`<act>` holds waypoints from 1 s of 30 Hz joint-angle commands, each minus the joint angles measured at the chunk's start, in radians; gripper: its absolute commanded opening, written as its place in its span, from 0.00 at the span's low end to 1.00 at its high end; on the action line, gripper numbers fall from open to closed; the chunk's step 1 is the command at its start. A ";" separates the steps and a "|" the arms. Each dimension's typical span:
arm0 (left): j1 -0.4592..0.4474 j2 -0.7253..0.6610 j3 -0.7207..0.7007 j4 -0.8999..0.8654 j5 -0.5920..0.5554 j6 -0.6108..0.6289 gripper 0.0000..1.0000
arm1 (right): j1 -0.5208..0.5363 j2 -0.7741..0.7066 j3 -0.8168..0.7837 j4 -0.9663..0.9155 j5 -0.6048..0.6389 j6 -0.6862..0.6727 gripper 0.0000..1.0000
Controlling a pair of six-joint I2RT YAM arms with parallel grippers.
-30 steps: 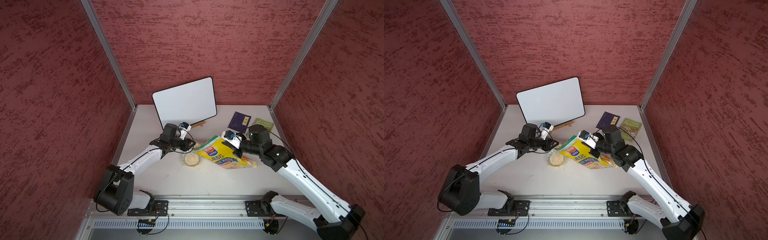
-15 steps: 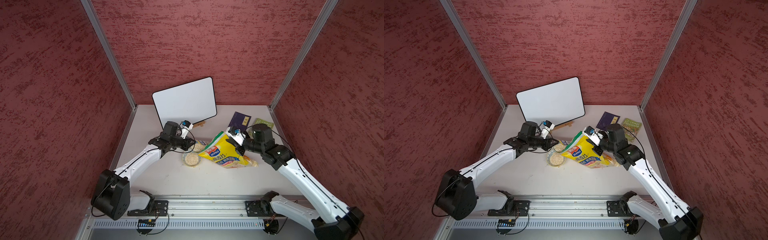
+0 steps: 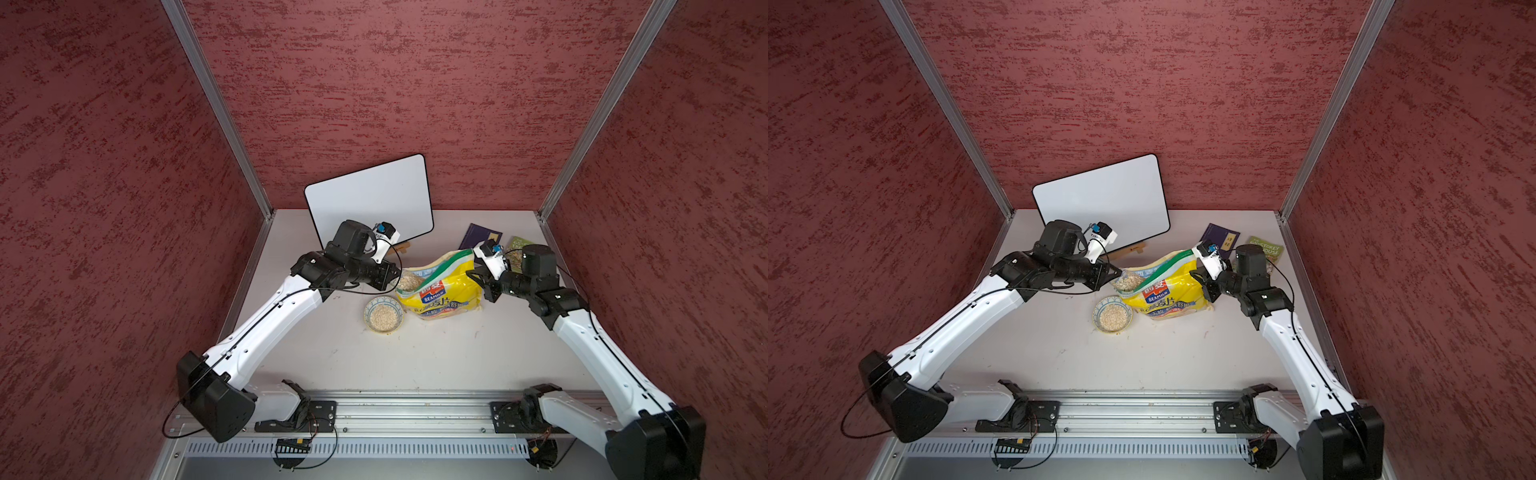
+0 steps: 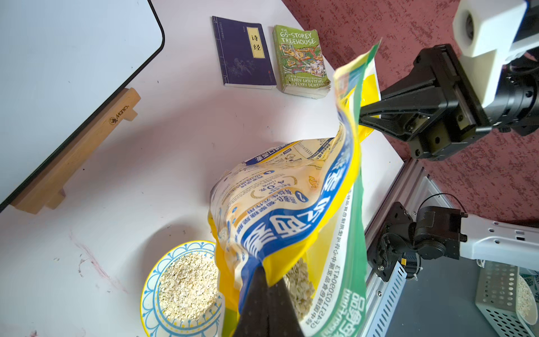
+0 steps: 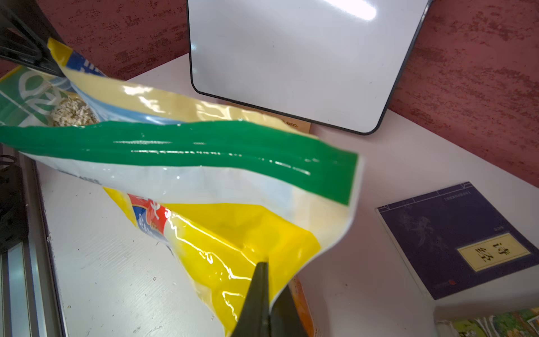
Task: Pour the oats into the breakfast bowl
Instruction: Place the oats bag at the center of the board.
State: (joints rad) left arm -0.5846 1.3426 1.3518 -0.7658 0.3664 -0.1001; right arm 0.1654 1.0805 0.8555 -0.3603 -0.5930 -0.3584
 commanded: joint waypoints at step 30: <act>0.168 -0.224 -0.322 0.404 0.401 0.730 0.96 | -0.128 0.079 -0.099 0.278 -0.162 -0.159 0.00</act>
State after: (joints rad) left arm -0.4263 1.1179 1.0393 -0.4686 0.6922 0.4721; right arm 0.0547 1.1439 0.7261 -0.0925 -0.7380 -0.4908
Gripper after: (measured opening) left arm 0.958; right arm 0.048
